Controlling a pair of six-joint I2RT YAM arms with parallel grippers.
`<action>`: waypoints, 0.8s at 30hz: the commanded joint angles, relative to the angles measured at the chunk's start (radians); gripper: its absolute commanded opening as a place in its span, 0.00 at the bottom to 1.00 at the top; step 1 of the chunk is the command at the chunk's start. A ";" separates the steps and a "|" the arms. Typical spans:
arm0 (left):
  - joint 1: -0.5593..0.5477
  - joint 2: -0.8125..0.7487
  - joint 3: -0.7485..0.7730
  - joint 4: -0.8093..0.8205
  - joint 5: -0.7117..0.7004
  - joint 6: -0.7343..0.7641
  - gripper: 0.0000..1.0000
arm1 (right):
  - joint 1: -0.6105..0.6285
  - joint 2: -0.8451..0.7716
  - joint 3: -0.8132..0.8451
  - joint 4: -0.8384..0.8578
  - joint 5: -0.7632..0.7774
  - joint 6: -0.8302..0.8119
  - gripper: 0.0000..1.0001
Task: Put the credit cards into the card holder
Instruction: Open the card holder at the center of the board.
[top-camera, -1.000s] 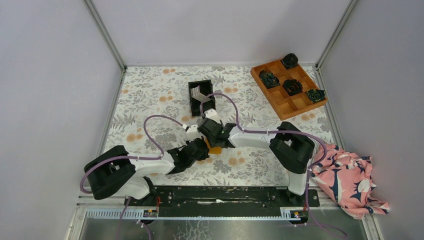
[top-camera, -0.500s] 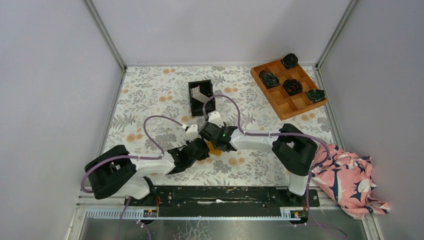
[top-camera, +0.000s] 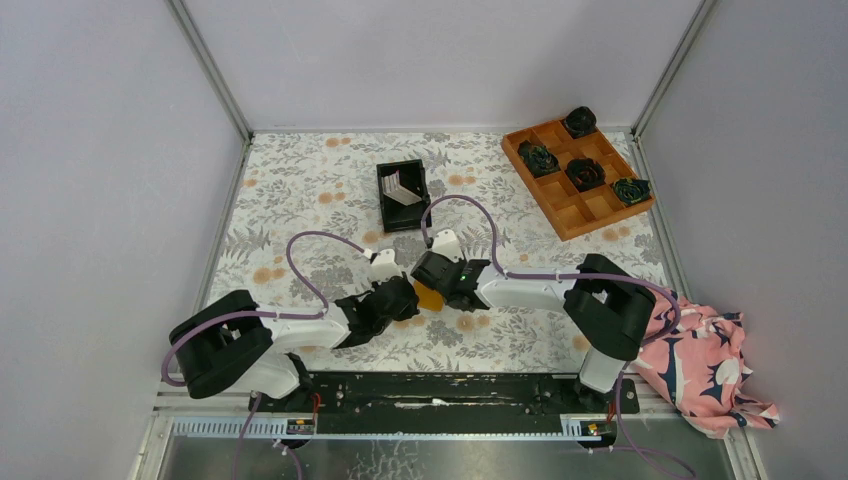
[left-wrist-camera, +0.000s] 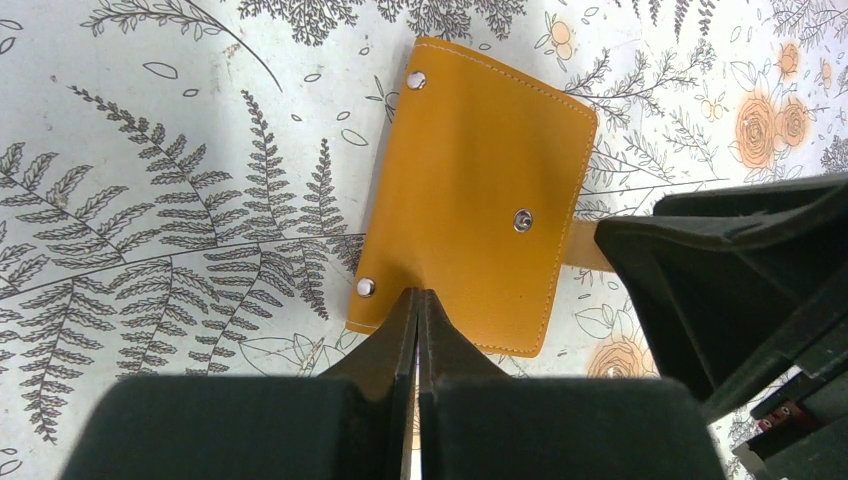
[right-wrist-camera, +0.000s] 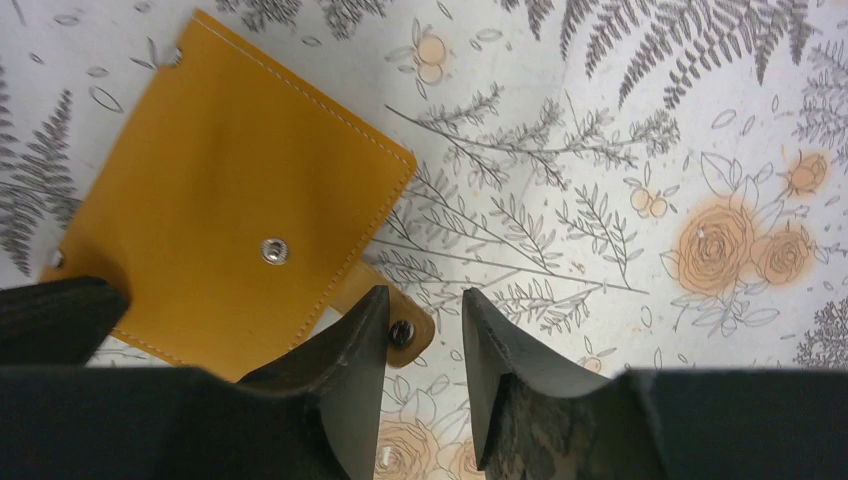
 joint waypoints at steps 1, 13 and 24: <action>-0.009 0.013 -0.018 -0.039 -0.044 -0.012 0.00 | 0.001 -0.072 -0.052 0.029 0.002 0.055 0.39; -0.037 -0.044 -0.014 -0.079 -0.071 -0.033 0.04 | 0.001 -0.102 -0.206 0.210 -0.144 0.137 0.32; -0.095 -0.245 -0.058 -0.049 -0.069 -0.011 0.25 | 0.001 -0.089 -0.269 0.292 -0.163 0.164 0.31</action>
